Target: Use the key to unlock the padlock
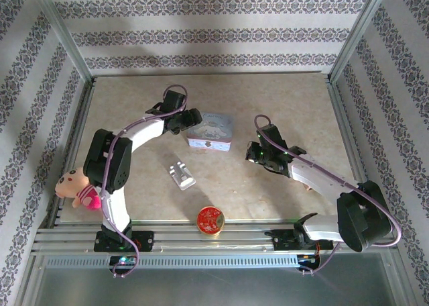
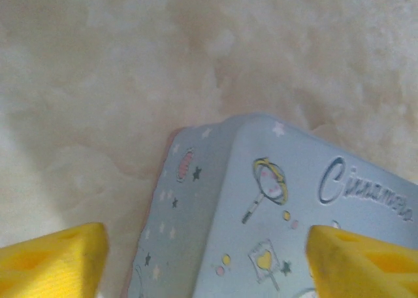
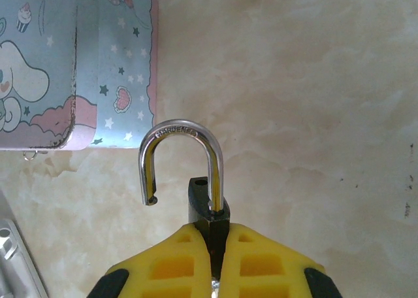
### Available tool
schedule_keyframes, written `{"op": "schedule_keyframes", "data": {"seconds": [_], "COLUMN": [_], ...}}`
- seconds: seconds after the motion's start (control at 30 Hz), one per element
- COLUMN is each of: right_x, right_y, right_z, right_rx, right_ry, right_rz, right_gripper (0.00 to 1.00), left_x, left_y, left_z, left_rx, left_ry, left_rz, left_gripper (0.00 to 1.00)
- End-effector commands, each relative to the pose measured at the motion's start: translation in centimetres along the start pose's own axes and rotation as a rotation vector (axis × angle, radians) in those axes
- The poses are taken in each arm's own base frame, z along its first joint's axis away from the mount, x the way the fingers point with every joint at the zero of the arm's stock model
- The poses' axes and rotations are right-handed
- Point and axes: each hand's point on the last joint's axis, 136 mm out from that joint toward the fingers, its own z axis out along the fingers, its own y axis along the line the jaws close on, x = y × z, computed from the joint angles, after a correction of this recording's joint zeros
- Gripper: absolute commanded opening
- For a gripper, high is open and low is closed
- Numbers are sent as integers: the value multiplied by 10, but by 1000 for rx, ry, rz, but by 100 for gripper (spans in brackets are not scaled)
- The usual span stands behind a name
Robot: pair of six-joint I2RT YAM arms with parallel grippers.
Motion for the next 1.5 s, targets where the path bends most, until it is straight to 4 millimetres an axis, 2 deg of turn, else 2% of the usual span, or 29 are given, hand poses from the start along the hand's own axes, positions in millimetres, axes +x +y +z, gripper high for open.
{"op": "schedule_keyframes", "data": {"seconds": [0.0, 0.03, 0.17, 0.43, 0.6, 0.8, 1.17, 1.47], "right_x": [-5, -4, -3, -2, 1, 3, 3, 5], "right_y": [6, 6, 6, 7, 5, 6, -1, 0], "right_z": [-6, -6, -6, -10, -11, -7, 4, 9], "right_rx": [-29, -32, -47, -70, -75, -91, -102, -126], "right_ry": [-6, -3, 9, 13, 14, 21, 71, 102], "right_rz": [-18, -17, -13, -15, -7, -4, 15, 21], "right_gripper": [0, 0, 0, 0, 0, 0, 0, 0], "left_x": [-17, -16, -5, 26, 38, 47, 61, 64], "left_y": [-12, -13, -16, 1, 0, -11, -41, -44], "left_z": [-33, -37, -42, -23, -13, -6, -6, -4], "left_rx": [65, 76, 109, 96, 124, 198, 293, 286], "left_ry": [-49, -51, -12, 97, 154, 189, 214, 211], "left_rz": [-32, -35, -32, -32, -41, -98, -128, -129], "left_gripper": [96, 99, 99, 99, 99, 99, 99, 99]}}
